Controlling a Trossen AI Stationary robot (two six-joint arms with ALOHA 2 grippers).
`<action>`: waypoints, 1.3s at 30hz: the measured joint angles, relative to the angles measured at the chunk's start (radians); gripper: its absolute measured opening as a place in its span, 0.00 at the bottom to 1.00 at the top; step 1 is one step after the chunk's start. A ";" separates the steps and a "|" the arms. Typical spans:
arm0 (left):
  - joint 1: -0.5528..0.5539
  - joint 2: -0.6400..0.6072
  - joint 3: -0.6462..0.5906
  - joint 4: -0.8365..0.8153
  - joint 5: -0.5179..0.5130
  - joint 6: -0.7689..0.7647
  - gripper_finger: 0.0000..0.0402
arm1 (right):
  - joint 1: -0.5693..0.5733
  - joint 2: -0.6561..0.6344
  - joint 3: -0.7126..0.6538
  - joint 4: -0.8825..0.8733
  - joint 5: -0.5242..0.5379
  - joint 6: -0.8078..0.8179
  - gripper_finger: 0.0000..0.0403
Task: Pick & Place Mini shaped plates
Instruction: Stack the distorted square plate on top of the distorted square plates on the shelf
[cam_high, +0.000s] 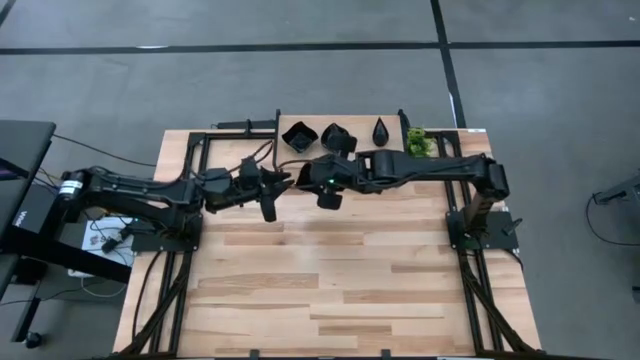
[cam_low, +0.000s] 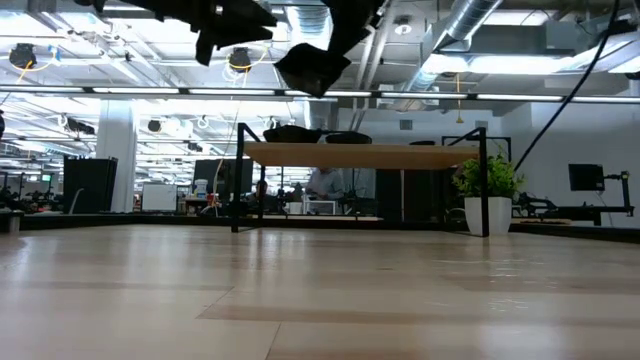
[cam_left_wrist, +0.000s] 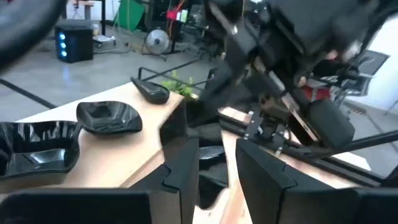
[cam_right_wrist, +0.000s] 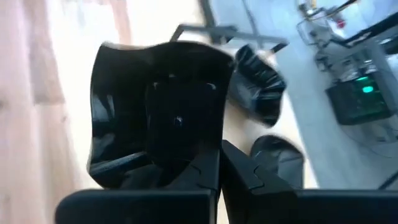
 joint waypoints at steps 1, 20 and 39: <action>-0.007 0.006 0.000 -0.001 -0.013 0.003 0.27 | 0.000 0.008 0.014 0.007 0.016 -0.006 0.00; -0.044 0.034 0.000 -0.001 -0.224 0.165 0.27 | 0.013 0.019 0.052 0.100 0.038 -0.034 0.00; -0.045 0.041 -0.001 -0.004 -0.246 0.159 0.27 | 0.045 0.019 0.051 0.127 0.025 -0.042 0.00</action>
